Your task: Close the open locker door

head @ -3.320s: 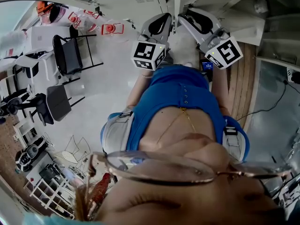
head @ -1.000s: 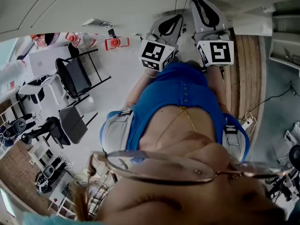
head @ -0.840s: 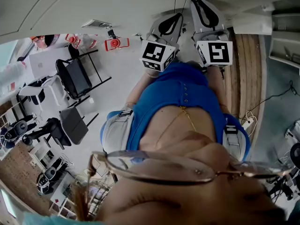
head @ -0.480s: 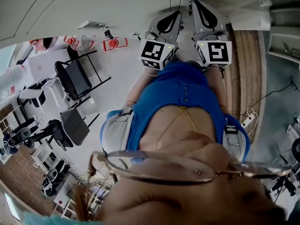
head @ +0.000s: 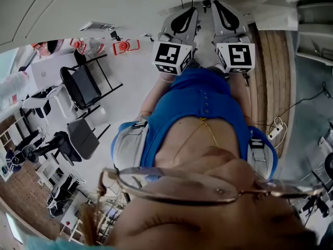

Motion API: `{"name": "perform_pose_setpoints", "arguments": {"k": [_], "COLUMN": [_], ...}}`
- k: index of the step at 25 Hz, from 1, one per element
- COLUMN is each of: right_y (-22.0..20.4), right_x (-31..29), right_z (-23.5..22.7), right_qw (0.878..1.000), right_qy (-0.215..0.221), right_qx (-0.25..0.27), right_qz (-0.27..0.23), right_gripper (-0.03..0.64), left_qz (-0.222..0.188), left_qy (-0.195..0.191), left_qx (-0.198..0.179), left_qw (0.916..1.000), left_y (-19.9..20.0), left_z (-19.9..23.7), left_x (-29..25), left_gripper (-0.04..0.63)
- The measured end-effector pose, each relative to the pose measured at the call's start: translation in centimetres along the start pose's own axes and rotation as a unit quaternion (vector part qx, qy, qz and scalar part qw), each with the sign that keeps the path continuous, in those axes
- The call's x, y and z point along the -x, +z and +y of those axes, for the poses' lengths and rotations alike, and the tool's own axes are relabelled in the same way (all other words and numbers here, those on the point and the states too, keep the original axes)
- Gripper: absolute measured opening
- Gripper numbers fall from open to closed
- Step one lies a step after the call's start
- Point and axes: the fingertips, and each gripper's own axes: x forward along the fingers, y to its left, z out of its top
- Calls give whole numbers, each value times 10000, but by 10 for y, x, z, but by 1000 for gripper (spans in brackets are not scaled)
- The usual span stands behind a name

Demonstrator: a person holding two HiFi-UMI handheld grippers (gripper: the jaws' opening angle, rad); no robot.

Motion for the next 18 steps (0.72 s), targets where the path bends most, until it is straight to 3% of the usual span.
{"name": "perform_pose_setpoints", "arguments": {"k": [18], "right_y": [-21], "right_x": [45], "right_z": [-18], "right_qw": [9987], "right_qy": [462], "right_qx": [-69], "right_qz": [225], "right_gripper": [3], "left_qz": [-32], "left_qy": [462], "left_qx": [-256], "left_qw": [9986], "left_y": [-4], "left_z": [-51], "left_x": [-12], "left_gripper": [-2]}}
